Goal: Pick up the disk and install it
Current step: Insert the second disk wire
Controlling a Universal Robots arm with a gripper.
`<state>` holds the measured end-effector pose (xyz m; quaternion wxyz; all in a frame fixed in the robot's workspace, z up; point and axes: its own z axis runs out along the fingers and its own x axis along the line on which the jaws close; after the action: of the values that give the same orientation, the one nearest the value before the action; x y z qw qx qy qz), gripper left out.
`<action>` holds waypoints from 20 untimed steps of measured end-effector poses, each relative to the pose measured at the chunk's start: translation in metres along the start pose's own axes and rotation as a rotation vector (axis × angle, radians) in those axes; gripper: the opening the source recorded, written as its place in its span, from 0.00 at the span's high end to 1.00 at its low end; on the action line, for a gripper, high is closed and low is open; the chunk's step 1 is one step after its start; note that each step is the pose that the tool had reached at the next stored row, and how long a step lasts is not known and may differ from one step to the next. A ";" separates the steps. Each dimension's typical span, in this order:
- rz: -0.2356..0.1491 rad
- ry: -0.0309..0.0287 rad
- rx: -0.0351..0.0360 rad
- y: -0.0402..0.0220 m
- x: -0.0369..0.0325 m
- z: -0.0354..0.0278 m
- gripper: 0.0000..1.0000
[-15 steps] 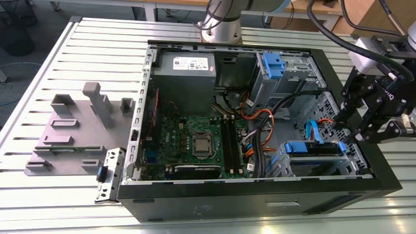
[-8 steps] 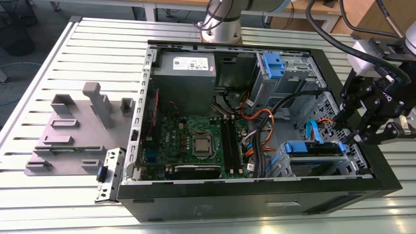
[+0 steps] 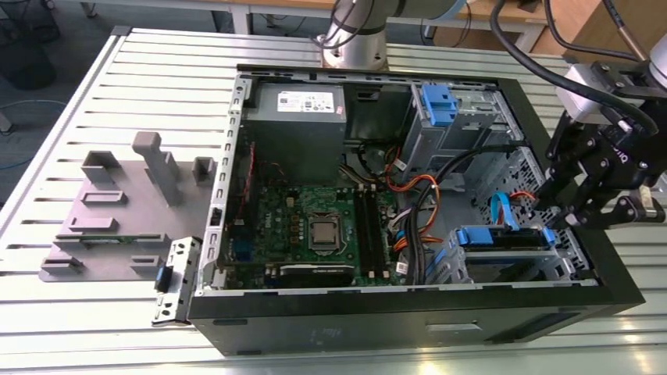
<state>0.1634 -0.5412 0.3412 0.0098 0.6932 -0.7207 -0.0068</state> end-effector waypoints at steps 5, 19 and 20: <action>0.000 0.0000 0.0000 0.0000 0.0000 0.0001 0.62; 0.000 0.0000 0.0000 0.0000 0.0000 0.0004 0.84; 0.000 0.0000 0.0000 0.0000 0.0000 0.0004 0.84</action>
<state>0.1634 -0.5412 0.3408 0.0098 0.6932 -0.7207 -0.0068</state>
